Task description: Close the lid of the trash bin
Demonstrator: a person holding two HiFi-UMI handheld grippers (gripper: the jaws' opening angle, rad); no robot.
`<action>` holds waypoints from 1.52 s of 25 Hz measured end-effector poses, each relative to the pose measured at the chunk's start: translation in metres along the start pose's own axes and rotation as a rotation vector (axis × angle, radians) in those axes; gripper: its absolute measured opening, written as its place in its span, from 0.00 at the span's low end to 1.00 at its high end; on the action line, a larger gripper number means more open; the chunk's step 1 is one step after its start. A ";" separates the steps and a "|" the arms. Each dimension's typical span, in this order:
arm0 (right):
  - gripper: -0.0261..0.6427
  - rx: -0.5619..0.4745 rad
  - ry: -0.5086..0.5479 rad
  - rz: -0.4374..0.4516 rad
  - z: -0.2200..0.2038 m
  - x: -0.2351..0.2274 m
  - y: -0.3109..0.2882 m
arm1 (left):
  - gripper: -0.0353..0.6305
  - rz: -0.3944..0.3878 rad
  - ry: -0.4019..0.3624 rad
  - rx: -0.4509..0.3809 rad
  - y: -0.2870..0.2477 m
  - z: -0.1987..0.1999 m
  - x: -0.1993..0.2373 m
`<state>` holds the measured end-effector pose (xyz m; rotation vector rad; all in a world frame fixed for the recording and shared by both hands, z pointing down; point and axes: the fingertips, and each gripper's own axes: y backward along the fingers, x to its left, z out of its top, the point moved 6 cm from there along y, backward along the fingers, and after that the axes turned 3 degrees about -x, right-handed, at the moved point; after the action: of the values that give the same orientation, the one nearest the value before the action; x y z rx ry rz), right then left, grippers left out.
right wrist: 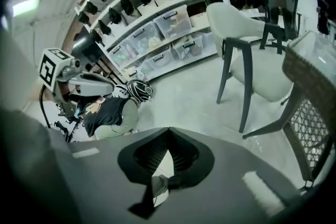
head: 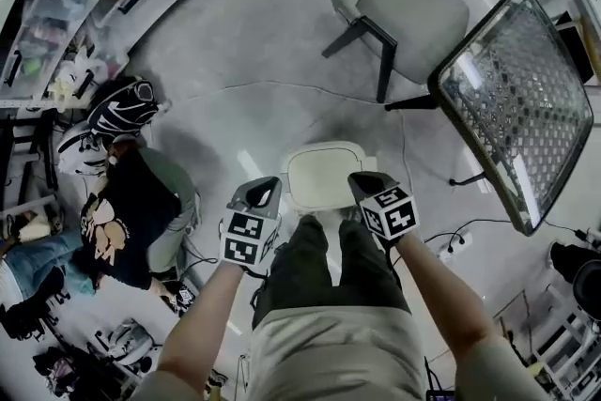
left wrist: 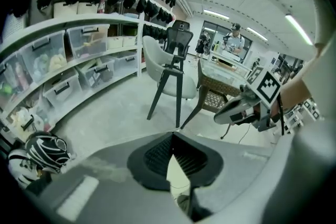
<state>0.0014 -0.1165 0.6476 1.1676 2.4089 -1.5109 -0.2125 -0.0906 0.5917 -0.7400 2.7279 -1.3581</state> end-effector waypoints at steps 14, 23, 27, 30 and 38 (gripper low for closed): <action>0.04 -0.285 0.162 -0.022 0.093 0.087 0.212 | 0.06 0.041 -0.197 -0.301 0.136 0.158 -0.064; 0.04 -0.435 0.226 -0.022 0.134 0.112 0.294 | 0.06 0.037 -0.364 -0.403 0.198 0.206 -0.113; 0.04 -0.476 0.259 -0.004 0.149 0.120 0.312 | 0.06 0.056 -0.412 -0.436 0.214 0.221 -0.120; 0.04 -0.506 0.279 -0.004 0.153 0.125 0.315 | 0.06 0.063 -0.416 -0.462 0.223 0.223 -0.122; 0.04 -0.577 0.303 -0.012 0.173 0.129 0.331 | 0.06 0.081 -0.434 -0.490 0.236 0.225 -0.124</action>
<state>0.0619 -0.1060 0.2572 1.2976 2.7561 -0.5812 -0.1512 -0.0880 0.2481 -0.8102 2.6914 -0.4320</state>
